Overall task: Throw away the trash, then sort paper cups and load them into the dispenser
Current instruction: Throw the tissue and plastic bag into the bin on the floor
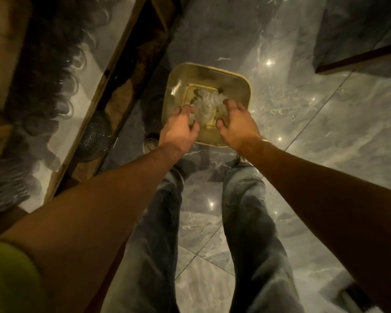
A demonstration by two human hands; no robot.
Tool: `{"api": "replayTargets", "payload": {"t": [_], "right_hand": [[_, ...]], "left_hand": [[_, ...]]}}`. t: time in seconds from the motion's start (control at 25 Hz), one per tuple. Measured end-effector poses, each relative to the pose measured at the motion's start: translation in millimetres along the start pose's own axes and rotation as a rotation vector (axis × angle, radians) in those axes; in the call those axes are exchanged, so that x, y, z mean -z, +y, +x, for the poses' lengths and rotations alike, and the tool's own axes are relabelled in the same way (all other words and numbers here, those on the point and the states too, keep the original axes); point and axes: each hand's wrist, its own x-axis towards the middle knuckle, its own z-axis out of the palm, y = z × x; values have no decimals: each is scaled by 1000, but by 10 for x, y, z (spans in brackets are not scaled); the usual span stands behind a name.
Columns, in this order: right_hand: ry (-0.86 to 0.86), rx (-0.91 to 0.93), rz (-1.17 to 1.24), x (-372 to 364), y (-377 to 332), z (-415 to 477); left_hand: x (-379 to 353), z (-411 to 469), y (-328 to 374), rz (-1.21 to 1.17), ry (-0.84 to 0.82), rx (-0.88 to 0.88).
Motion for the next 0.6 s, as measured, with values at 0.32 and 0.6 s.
{"api": "replayTargets", "payload": {"t": [0.32,0.6], "right_hand": [[112,168,-184,1274,-497,-1149],[294,140,-248,2156,-966,-2335]], "left_hand": [[1128,-1094,862,154,29,-290],[2146,-2122,1452,283,115,-528]]}}
